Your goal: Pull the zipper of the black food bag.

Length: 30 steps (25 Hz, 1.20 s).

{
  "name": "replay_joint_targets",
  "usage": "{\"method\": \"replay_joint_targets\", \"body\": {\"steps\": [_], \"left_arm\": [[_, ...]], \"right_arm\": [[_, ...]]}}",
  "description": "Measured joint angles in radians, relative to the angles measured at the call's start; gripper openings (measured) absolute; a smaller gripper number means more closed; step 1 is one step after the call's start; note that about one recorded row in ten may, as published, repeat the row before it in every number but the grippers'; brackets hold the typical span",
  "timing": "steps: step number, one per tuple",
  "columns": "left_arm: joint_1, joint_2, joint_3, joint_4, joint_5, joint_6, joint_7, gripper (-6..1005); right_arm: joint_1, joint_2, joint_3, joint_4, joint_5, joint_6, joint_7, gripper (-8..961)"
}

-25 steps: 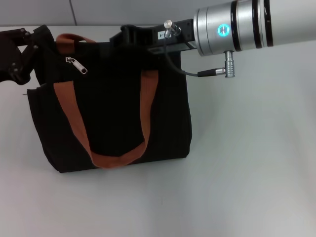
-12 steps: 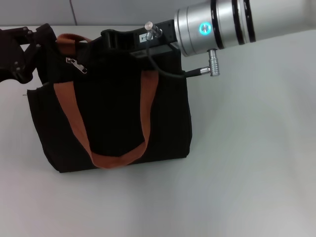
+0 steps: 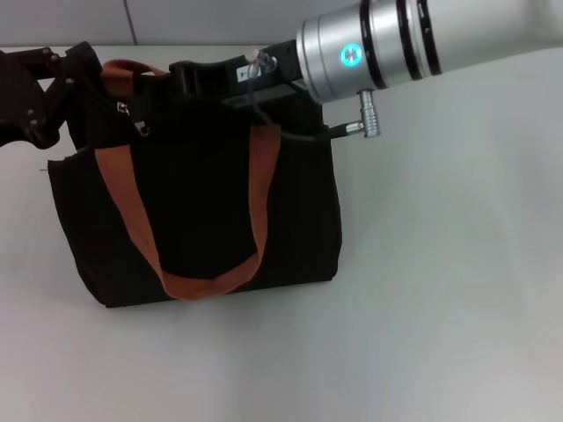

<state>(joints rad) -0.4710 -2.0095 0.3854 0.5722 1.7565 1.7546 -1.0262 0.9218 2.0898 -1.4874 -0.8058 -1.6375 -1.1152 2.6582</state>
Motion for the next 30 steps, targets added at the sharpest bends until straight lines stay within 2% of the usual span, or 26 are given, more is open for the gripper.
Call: {"method": "replay_joint_targets", "body": {"steps": [30], "left_arm": [[0.000, 0.000, 0.004, 0.000, 0.000, 0.000, 0.000, 27]], "right_arm": [[0.011, 0.001, -0.055, -0.046, -0.009, 0.022, -0.041, 196]]}}
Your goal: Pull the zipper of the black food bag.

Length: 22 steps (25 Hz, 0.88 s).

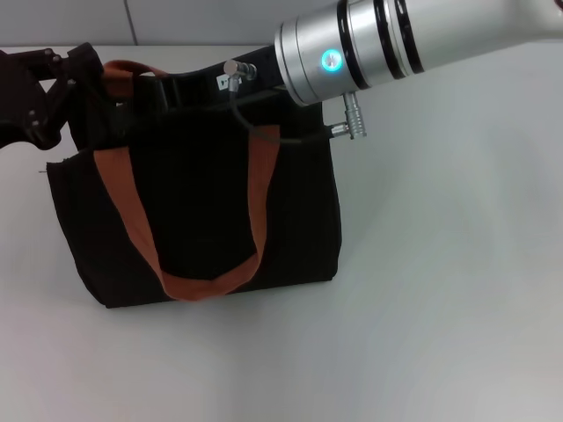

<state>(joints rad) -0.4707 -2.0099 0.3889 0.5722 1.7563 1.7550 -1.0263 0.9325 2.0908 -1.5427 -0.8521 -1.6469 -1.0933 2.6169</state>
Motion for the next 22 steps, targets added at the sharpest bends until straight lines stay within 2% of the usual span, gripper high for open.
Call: {"method": "replay_joint_targets", "body": {"steps": [22], "left_arm": [[-0.002, 0.002, -0.002, 0.000, 0.000, 0.002, 0.000, 27]], "right_arm": [[0.000, -0.001, -0.018, 0.007, -0.019, 0.054, -0.012, 195]]}}
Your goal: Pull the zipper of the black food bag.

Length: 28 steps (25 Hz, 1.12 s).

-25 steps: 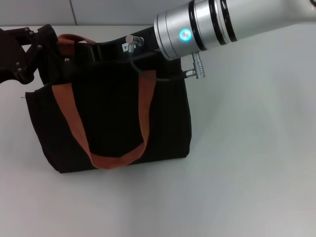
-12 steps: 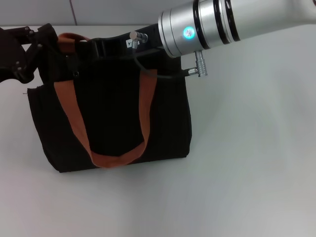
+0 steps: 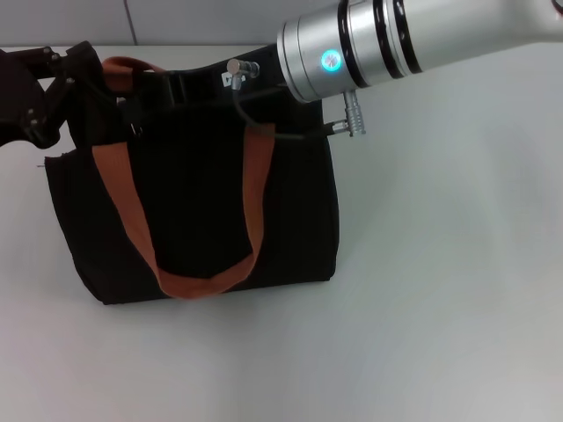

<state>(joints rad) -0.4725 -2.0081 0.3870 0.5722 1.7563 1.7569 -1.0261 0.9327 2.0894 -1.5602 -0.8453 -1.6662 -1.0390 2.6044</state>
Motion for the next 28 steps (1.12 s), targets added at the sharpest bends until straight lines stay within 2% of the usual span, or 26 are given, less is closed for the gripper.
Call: {"method": "replay_joint_targets", "body": {"steps": [7, 25, 28], "left_arm": [[0.000, 0.000, 0.003, 0.000, 0.000, 0.002, 0.004, 27], [0.006, -0.003, 0.003, 0.000, 0.000, 0.006, 0.006, 27], [0.006, -0.004, 0.002, 0.000, 0.000, 0.007, 0.004, 27]], "right_arm": [[-0.006, 0.002, -0.010, -0.006, 0.068, -0.016, -0.023, 197], [-0.015, 0.003, -0.013, 0.011, 0.075, -0.006, -0.027, 195], [-0.013, 0.003, -0.017, 0.011, 0.075, -0.008, -0.027, 118]]}}
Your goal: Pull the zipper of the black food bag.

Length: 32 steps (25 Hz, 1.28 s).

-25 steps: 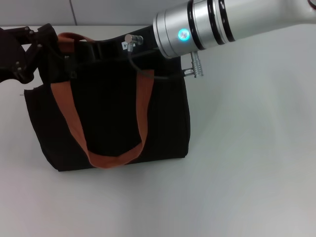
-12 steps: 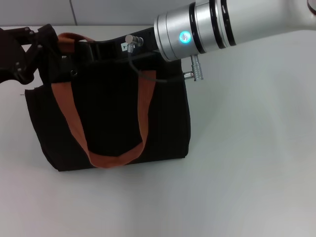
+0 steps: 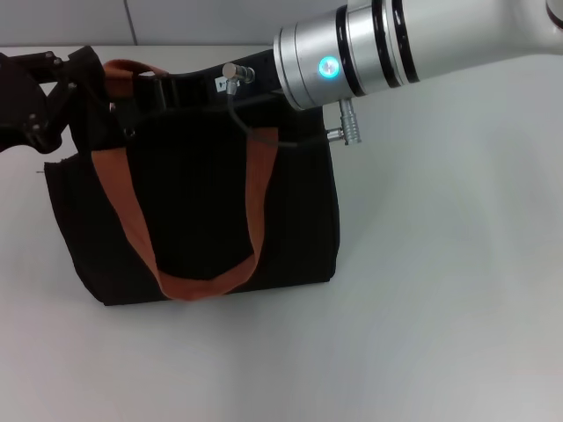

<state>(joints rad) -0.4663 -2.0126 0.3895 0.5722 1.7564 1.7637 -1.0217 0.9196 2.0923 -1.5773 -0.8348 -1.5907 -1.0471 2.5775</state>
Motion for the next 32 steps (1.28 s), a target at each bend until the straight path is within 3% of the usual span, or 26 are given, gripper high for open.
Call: {"method": "replay_joint_targets", "body": {"steps": [8, 11, 22, 29, 32], "left_arm": [[0.000, 0.000, -0.002, 0.000, 0.000, 0.001, -0.004, 27], [0.000, 0.002, -0.003, 0.000, 0.001, 0.001, -0.004, 27], [-0.001, 0.006, -0.008, 0.000, 0.000, -0.006, -0.014, 27], [-0.007, 0.010, -0.016, 0.000, 0.000, -0.012, -0.015, 27], [-0.007, 0.011, -0.018, 0.000, 0.000, -0.013, -0.015, 27]], "right_arm": [[-0.004, 0.000, -0.006, -0.018, -0.051, 0.010, 0.013, -1], [-0.015, 0.000, -0.006, -0.055, -0.121, 0.025, 0.058, 0], [-0.162, 0.000, -0.001, -0.361, -0.444, 0.032, 0.300, 2], [-0.255, 0.000, 0.005, -0.496, -0.546, 0.003, 0.371, 1], [-0.264, 0.000, 0.007, -0.508, -0.532, -0.003, 0.369, 0]]}}
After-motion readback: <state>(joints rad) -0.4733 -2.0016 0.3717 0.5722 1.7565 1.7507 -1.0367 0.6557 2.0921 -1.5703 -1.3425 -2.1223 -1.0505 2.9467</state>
